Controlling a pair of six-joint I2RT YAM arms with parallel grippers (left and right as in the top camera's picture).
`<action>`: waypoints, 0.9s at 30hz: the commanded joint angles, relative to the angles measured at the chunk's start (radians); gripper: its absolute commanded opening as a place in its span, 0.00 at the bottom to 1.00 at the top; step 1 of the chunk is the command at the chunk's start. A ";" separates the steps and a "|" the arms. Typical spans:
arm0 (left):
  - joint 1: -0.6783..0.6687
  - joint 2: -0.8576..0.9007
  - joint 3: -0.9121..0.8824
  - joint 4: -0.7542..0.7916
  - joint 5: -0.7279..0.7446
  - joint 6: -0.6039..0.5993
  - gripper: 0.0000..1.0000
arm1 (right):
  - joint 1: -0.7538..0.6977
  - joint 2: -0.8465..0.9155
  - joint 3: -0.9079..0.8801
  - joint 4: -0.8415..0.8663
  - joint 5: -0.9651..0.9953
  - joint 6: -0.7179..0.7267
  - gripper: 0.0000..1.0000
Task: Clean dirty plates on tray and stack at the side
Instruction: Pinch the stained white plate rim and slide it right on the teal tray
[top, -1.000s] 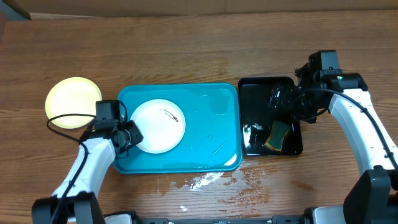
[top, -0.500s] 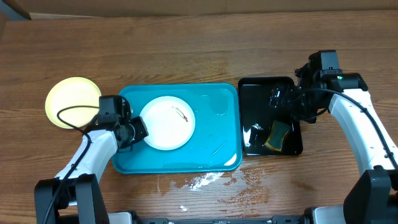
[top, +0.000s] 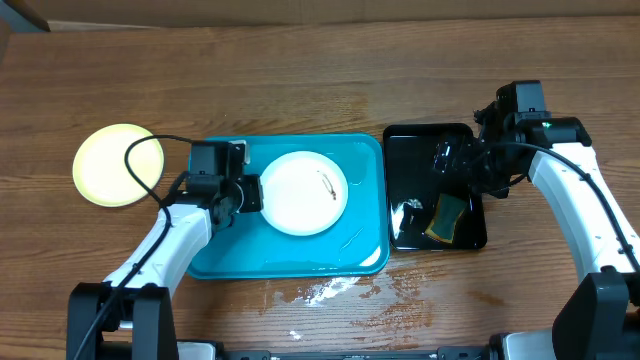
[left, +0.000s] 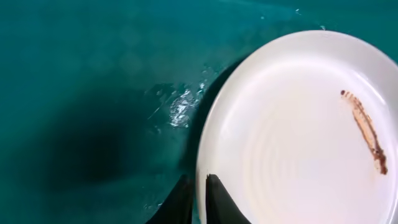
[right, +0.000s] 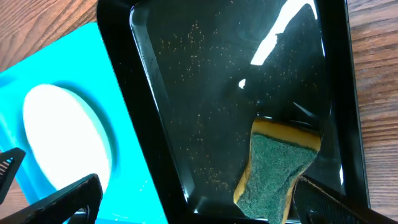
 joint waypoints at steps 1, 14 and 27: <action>-0.013 0.006 0.024 0.016 0.008 -0.006 0.15 | 0.002 -0.008 0.008 0.003 0.003 0.005 1.00; -0.040 0.008 0.031 -0.017 0.016 -0.122 0.32 | 0.002 -0.008 0.008 0.003 0.003 0.005 1.00; -0.055 0.067 0.442 -0.479 -0.174 -0.112 0.38 | 0.002 -0.008 0.008 0.003 0.003 0.005 1.00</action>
